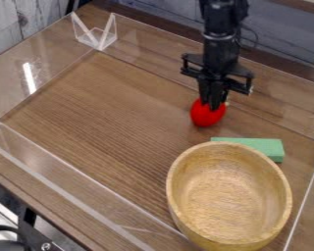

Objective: Move the red object to the left side of the table

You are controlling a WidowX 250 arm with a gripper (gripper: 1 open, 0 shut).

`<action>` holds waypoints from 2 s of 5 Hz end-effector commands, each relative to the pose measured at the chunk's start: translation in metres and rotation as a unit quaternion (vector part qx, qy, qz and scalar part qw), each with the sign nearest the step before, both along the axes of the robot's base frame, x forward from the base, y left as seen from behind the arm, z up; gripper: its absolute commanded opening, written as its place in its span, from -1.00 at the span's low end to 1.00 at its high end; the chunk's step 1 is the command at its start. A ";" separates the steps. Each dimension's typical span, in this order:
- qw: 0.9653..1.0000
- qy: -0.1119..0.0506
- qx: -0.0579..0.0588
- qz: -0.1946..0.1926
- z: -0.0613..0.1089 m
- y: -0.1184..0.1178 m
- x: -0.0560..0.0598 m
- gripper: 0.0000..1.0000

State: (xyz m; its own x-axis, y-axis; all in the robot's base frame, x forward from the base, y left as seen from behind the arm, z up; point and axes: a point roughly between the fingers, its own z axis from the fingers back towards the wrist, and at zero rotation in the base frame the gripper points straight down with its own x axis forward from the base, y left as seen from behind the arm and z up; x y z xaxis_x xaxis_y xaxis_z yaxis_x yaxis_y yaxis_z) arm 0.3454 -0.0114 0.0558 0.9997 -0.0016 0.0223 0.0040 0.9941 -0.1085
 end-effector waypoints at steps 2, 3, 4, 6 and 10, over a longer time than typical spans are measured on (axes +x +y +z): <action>0.997 -0.067 0.003 0.036 0.070 0.048 -0.021 -1.00; 0.997 -0.068 0.008 0.030 0.074 0.067 -0.037 -1.00; 0.998 -0.065 0.016 0.020 0.069 0.093 -0.051 -1.00; 0.996 -0.055 0.036 0.057 0.053 0.129 -0.045 -1.00; 0.998 -0.038 0.043 0.038 0.027 0.181 -0.042 -1.00</action>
